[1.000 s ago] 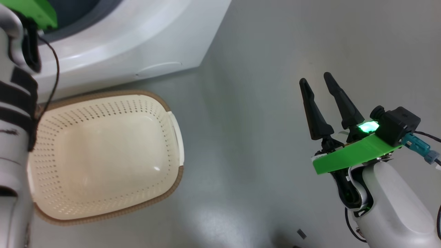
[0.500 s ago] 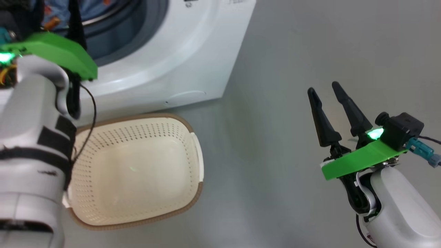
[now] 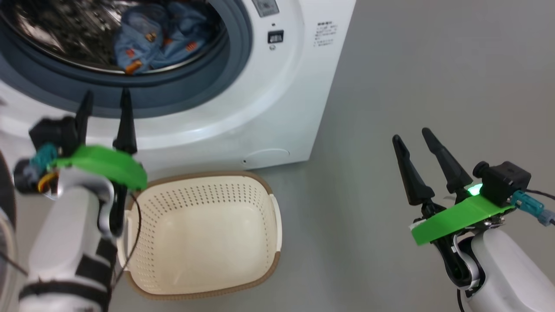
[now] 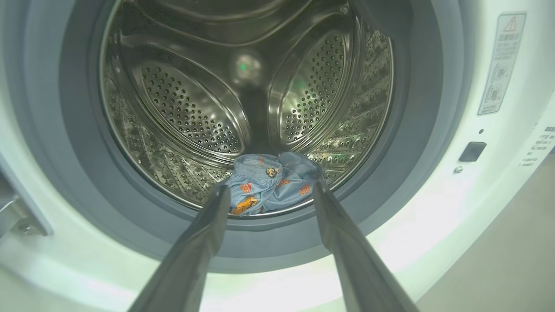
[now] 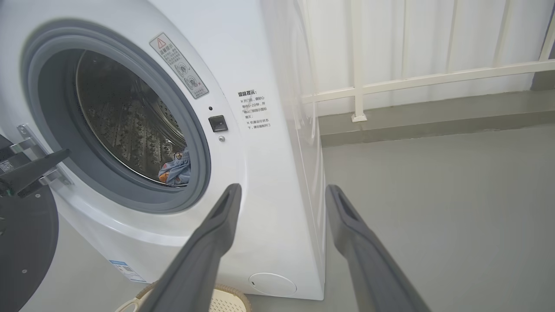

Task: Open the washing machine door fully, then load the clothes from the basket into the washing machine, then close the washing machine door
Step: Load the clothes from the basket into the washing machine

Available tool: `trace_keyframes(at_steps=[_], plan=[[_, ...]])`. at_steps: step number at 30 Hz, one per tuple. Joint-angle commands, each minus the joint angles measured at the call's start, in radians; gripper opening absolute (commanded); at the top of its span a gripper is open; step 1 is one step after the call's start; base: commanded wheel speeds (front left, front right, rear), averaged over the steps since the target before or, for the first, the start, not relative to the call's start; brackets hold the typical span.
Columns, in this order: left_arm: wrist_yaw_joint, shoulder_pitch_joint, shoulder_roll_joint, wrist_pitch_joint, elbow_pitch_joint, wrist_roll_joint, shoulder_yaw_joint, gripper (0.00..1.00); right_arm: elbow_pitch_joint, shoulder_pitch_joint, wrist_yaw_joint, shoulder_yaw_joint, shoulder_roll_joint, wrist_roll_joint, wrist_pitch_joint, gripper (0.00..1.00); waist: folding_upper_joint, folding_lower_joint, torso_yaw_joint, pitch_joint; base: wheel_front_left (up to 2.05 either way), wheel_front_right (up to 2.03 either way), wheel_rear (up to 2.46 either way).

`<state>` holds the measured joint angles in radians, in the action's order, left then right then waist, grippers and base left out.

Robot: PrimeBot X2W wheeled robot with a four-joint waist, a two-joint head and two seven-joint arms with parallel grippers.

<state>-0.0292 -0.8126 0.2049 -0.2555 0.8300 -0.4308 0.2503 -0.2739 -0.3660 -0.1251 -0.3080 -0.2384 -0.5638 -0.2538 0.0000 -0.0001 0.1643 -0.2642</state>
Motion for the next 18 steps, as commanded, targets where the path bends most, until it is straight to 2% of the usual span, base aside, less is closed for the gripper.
trace_keyframes(at_steps=[1, 13, 18], plan=[[0.007, 0.048, 0.040, -0.006, -0.062, 0.007, -0.045, 1.00, 0.017, 0.025, -0.006, -0.015, -0.013, -0.009, -0.008, 1.00, 0.0000, 0.0001, -0.032, 0.050, 0.00, 0.00, 0.00], [0.046, 0.401, 0.022, -0.006, -0.362, 0.031, -0.153, 1.00, 0.009, 0.072, -0.006, -0.020, -0.018, -0.020, -0.008, 1.00, 0.0000, 0.0001, -0.067, 0.131, 0.00, 0.00, 0.00], [0.029, 0.502, 0.009, -0.006, -0.467, 0.025, -0.177, 1.00, 0.007, 0.088, -0.006, -0.023, -0.022, -0.022, -0.008, 1.00, 0.0000, 0.0001, -0.083, 0.150, 0.00, 0.00, 0.00]])
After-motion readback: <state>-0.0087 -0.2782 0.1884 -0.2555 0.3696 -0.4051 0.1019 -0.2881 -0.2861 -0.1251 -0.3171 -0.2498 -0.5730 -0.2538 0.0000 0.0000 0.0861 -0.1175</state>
